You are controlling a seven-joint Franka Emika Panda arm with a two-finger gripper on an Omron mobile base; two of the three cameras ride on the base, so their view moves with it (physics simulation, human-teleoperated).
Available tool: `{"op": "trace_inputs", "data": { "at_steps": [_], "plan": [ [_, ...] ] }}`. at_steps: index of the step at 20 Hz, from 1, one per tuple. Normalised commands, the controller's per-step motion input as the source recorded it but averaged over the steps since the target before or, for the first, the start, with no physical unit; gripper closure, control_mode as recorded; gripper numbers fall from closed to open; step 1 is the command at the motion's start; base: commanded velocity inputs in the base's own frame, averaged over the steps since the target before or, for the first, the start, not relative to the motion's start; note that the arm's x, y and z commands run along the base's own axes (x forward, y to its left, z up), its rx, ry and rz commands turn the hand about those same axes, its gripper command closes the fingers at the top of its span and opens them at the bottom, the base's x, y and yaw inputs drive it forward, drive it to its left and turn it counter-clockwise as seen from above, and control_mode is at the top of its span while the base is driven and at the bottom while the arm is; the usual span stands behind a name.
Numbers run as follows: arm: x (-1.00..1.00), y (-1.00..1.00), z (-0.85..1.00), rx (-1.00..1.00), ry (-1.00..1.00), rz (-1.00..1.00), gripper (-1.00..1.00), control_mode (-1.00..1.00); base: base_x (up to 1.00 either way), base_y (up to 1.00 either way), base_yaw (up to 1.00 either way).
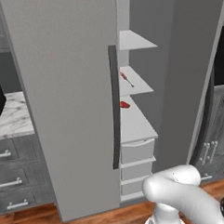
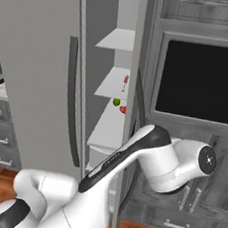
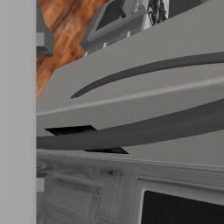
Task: Store the kebab skewer in the freezer for long-term storage. Close the freezer door after placing the cooked food.
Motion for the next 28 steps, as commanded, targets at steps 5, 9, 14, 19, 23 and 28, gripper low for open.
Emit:
{"op": "trace_inputs", "data": {
  "at_steps": [5,9,14,19,23,28],
  "plan": [
    [0.39,-0.01,-0.04,0.0,0.0,0.0,-1.0,-1.0,0.0,0.0,0.0],
    [0.44,0.0,-0.16,0.0,-0.05,0.0,-1.0,-1.0,0.0,0.0,0.0],
    [0.33,0.0,-0.17,0.0,-0.17,0.0,-1.0,-1.0,0.0,0.0,0.0],
    [0.21,0.06,-0.07,0.0,-0.19,0.0,-1.0,-1.0,0.0,0.0,0.0],
    [-0.02,0.2,0.0,0.0,-0.01,0.07,-1.0,-1.0,0.0,0.0,0.0],
    [-0.03,0.2,0.0,0.0,0.04,0.13,-1.0,-1.0,0.0,0.0,0.0]
  ]
}}
